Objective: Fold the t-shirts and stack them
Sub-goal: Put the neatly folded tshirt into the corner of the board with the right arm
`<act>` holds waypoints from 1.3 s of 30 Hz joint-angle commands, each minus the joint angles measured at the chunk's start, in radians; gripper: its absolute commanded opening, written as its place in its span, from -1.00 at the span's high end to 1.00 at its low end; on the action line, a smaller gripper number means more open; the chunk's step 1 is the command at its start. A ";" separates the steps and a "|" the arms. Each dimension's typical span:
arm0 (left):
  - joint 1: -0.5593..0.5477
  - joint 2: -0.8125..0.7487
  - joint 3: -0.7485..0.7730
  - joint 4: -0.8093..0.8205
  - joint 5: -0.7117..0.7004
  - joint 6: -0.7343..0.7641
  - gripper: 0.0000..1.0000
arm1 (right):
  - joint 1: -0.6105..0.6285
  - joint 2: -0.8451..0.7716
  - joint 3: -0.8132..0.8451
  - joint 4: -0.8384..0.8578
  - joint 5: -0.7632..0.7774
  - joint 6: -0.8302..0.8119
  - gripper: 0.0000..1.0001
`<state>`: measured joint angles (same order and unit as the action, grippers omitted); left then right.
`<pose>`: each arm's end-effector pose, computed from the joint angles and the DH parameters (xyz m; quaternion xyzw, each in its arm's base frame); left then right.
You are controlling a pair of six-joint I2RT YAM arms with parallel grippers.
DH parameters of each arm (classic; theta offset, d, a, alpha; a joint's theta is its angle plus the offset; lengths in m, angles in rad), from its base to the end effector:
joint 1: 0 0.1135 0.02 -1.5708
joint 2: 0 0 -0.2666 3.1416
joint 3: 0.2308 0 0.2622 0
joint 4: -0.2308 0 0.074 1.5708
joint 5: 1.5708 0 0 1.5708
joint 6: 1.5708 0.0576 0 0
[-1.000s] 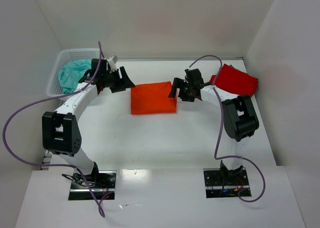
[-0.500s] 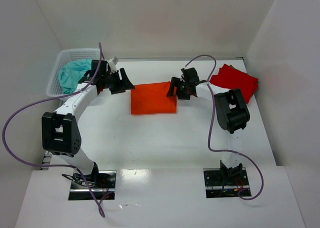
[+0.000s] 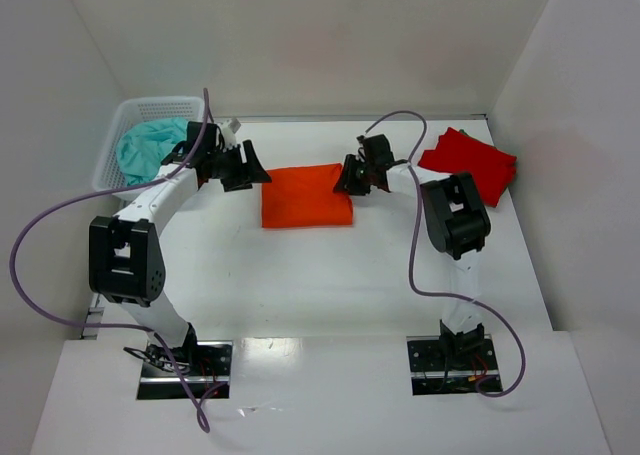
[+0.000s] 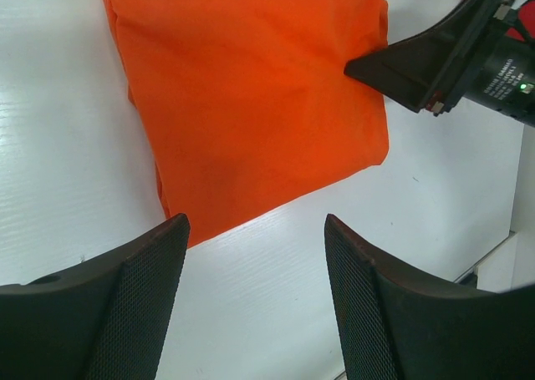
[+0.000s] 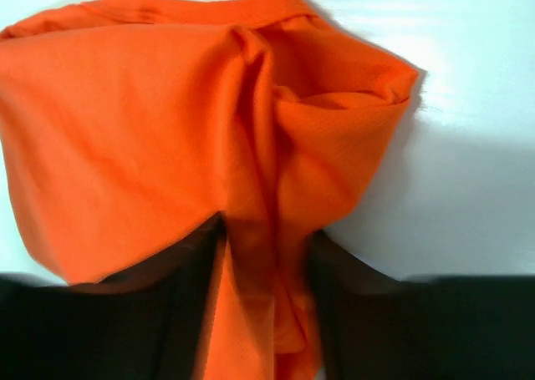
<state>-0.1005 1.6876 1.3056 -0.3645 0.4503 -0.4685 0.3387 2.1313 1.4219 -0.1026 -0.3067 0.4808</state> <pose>0.3981 -0.0653 0.2533 -0.0755 0.8944 -0.3059 0.3174 0.4499 0.1769 0.1250 0.0087 0.9197 0.2760 0.2792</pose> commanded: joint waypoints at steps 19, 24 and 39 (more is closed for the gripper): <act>0.051 -0.043 -0.001 0.022 0.152 0.073 -0.48 | -0.194 0.035 0.521 -0.464 0.293 -0.155 1.00; 0.062 -0.039 -0.008 0.022 0.168 0.079 -0.48 | -0.291 0.044 0.659 -0.540 0.325 -0.156 1.00; 0.071 0.076 0.066 0.022 0.195 0.079 -0.48 | -0.493 -0.030 0.731 -0.640 0.395 -0.168 1.00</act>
<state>-0.0349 1.7459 1.3204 -0.3664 0.6079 -0.4175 -0.1192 2.1933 2.2112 -0.7106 0.0734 0.3385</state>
